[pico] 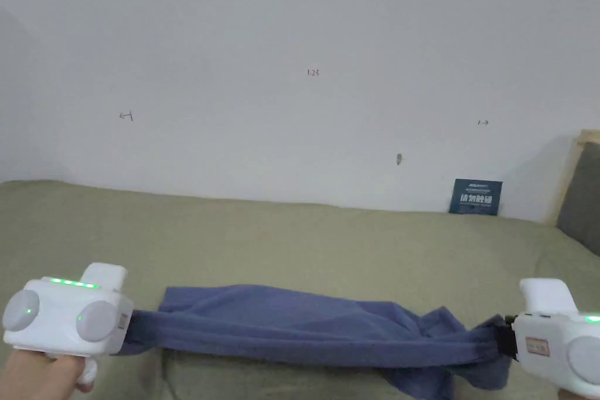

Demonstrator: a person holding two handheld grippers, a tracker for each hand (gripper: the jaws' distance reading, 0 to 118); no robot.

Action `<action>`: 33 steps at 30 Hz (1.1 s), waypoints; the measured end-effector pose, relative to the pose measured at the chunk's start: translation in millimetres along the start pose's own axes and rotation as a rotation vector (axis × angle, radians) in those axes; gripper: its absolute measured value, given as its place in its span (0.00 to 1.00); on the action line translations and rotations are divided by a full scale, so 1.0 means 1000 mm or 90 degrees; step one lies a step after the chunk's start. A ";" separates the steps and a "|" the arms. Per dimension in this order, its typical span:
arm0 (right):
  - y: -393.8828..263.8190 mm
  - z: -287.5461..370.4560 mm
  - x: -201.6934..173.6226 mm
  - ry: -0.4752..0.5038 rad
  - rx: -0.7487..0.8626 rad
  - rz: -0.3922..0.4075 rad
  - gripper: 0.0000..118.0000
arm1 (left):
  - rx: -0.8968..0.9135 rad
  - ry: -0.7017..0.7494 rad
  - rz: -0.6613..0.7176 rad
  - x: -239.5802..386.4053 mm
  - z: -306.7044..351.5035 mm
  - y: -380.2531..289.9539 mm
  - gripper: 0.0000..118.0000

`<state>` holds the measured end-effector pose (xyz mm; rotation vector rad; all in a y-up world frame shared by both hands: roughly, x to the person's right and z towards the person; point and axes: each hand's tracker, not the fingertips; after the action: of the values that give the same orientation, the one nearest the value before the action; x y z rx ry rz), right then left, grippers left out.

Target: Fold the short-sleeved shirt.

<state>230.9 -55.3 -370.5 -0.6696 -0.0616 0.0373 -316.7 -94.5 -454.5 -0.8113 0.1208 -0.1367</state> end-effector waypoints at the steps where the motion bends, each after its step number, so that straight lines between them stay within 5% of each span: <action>1: -0.024 0.009 0.001 0.004 -0.001 -0.015 0.00 | -0.015 -0.008 0.004 -0.005 0.004 -0.021 0.02; 12: -0.206 0.117 -0.003 0.047 -0.071 -0.063 0.00 | -0.053 -0.055 0.020 -0.030 0.092 -0.197 0.02; 26: -0.249 0.121 0.005 0.058 -0.114 -0.093 0.00 | -0.087 -0.086 0.038 -0.034 0.105 -0.255 0.02; 27: -0.250 0.122 0.006 0.059 -0.112 -0.105 0.10 | -0.087 -0.093 0.044 -0.035 0.104 -0.255 0.05; 28: -0.250 0.123 0.006 0.058 -0.109 -0.110 0.33 | -0.084 -0.126 0.058 -0.038 0.104 -0.255 0.15; 29: -0.251 0.123 0.007 0.053 -0.106 -0.112 0.71 | -0.085 -0.126 0.064 -0.039 0.105 -0.256 0.39; 30: -0.251 0.121 0.007 0.045 -0.113 -0.112 0.99 | -0.087 -0.123 0.071 -0.043 0.105 -0.255 0.81; 31: -0.255 0.126 0.010 0.033 -0.043 -0.121 0.93 | -0.086 -0.119 0.074 -0.043 0.108 -0.257 0.95; 33: -0.261 0.126 0.012 0.038 -0.094 -0.118 0.93 | -0.072 -0.115 0.077 -0.047 0.118 -0.255 0.94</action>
<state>238.5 -181.3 -109.1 -0.8093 -0.0698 -0.1670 -363.5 -175.8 -185.6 -0.9224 0.0069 0.0585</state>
